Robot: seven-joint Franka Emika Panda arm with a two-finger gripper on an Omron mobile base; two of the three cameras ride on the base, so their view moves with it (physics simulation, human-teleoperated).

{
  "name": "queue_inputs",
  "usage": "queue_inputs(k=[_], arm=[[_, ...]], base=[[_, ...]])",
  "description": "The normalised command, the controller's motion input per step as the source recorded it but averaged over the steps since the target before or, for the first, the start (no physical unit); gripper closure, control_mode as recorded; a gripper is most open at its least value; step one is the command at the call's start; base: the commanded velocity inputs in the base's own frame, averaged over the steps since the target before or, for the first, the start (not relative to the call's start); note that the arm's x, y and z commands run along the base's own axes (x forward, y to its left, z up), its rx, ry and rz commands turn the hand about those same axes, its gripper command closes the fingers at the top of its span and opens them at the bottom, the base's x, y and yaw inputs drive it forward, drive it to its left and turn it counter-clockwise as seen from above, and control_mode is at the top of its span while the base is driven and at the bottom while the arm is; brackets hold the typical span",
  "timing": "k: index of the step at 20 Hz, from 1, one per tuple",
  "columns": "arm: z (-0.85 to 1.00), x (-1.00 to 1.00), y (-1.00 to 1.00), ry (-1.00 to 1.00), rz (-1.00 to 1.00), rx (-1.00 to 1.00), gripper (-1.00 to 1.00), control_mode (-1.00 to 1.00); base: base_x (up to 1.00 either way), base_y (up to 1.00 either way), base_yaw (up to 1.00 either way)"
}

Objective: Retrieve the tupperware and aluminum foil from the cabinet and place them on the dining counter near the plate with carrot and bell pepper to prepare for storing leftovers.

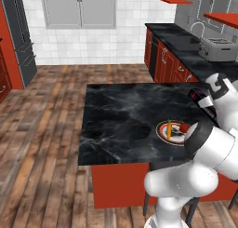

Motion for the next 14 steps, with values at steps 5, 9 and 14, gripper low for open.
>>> queue_inputs(k=[5, 9, 14], arm=[[-0.33, 0.41, -0.35, 0.00, 0.00, 0.11, 1.00, -1.00], [-0.58, 0.35, -0.38, 0.00, 0.00, 0.10, 1.00, -1.00], [-0.65, 0.32, -0.33, 0.00, 0.00, 0.08, 1.00, -1.00]], base=[[0.00, 0.00, 0.00], [0.00, 0.00, 0.00], [0.00, 0.00, 0.00]])
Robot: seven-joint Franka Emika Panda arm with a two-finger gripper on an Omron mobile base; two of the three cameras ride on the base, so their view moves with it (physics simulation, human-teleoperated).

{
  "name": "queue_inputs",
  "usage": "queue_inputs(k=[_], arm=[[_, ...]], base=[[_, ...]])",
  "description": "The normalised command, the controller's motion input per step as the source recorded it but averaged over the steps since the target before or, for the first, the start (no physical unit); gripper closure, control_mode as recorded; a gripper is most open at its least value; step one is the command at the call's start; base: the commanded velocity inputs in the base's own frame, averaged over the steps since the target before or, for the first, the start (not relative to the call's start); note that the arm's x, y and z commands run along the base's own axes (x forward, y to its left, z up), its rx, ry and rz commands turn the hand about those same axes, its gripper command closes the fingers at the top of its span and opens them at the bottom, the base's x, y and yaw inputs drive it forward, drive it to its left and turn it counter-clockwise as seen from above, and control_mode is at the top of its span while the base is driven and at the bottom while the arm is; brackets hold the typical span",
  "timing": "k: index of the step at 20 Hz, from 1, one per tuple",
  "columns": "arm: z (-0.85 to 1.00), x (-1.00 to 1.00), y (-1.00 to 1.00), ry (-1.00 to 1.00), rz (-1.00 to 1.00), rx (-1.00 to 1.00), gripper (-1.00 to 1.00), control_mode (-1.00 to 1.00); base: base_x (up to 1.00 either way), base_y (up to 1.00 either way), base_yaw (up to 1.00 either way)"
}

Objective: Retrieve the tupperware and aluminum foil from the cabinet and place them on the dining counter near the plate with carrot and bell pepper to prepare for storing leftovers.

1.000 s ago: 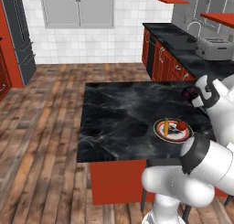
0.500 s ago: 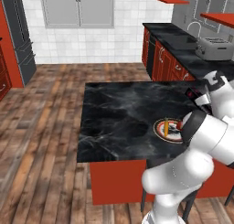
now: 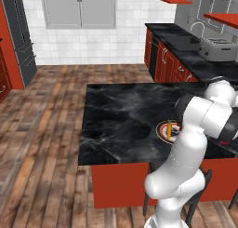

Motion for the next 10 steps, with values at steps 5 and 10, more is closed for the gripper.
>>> queue_inputs(k=[5, 10], arm=[[-0.59, 0.38, -0.18, 0.00, 0.00, 0.07, 1.00, -1.00], [-0.51, 0.49, -0.20, 0.00, 0.00, 0.08, 1.00, -1.00]], base=[[0.00, 0.00, 0.00], [0.00, 0.00, 0.00]])
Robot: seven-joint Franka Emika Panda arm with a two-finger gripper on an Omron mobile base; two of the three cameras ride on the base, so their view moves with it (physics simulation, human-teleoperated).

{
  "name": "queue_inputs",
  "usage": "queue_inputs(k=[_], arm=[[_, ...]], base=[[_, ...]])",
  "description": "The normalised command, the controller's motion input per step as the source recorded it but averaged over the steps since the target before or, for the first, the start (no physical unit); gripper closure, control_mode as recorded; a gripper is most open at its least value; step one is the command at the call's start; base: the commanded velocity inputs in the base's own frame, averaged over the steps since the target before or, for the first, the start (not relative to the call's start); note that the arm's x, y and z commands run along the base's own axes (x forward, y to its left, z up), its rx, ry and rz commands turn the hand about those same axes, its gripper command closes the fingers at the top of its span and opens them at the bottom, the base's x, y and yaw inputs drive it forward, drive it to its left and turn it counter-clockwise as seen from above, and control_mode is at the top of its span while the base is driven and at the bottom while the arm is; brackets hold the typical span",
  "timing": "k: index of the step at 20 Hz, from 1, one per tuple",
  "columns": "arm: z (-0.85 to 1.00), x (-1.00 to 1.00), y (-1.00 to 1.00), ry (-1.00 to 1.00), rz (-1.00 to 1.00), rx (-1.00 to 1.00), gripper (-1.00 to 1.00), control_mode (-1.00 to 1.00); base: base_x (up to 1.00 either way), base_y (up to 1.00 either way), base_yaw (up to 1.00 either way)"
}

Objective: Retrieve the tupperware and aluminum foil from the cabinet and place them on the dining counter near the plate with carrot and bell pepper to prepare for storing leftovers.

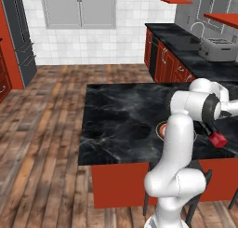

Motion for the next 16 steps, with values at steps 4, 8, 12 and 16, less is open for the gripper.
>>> queue_inputs(k=[4, 8, 12, 16], arm=[[-0.44, 0.55, -0.20, 0.00, 0.00, 0.09, 1.00, -1.00], [-0.41, 0.57, -0.11, 0.00, 0.00, 0.08, 1.00, -1.00], [-0.42, 0.30, 0.08, 0.00, 0.00, 0.01, -1.00, -1.00], [-0.24, -0.06, 0.58, -0.10, -0.01, -0.01, -1.00, -1.00]], base=[[0.00, 0.00, 0.00], [0.00, 0.00, 0.00], [0.00, 0.00, 0.00], [0.00, 0.00, 0.00]])
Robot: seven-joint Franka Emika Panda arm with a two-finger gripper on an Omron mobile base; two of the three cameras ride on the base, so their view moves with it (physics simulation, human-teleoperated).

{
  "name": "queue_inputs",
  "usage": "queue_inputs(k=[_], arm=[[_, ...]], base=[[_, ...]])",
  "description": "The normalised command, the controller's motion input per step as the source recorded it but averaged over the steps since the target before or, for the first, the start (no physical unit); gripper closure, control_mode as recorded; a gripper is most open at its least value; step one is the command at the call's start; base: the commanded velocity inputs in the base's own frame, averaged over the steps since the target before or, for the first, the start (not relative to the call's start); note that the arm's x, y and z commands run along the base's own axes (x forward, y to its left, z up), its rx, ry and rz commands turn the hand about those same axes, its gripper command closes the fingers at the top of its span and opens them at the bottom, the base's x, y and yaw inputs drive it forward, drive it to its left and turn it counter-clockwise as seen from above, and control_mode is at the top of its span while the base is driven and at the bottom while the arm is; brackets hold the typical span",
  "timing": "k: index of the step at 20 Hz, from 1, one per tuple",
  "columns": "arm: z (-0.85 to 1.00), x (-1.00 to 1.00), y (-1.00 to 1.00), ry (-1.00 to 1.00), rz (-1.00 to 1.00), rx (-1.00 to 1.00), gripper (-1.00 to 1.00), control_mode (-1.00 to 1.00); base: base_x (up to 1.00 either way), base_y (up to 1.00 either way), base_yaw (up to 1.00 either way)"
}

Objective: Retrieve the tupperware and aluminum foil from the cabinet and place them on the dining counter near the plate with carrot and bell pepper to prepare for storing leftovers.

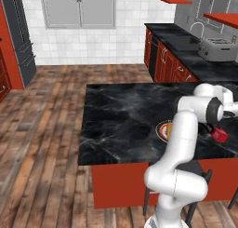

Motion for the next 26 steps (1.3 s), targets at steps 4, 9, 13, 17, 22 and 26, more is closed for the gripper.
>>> queue_inputs(k=[4, 9, 13, 17, 22, 26], arm=[[0.16, -0.37, 0.74, -0.09, -0.06, -0.10, -1.00, -1.00], [0.41, -0.23, 0.58, 0.00, -0.11, -0.18, -1.00, -1.00], [0.47, 0.00, 0.08, 0.00, -0.21, -0.10, -1.00, -1.00], [0.96, 0.00, 0.00, 0.00, -0.15, -0.06, -1.00, -1.00], [0.94, -0.02, 0.00, -0.01, -0.13, -0.09, -1.00, -1.00], [0.92, -0.21, 0.00, 0.04, -0.05, -0.15, -1.00, -1.00]], base=[[0.00, 0.00, 0.00], [0.00, 0.00, 0.00], [0.00, 0.00, 0.00], [0.00, 0.00, 0.00], [0.00, 0.00, 0.00], [0.00, 0.00, 0.00]])
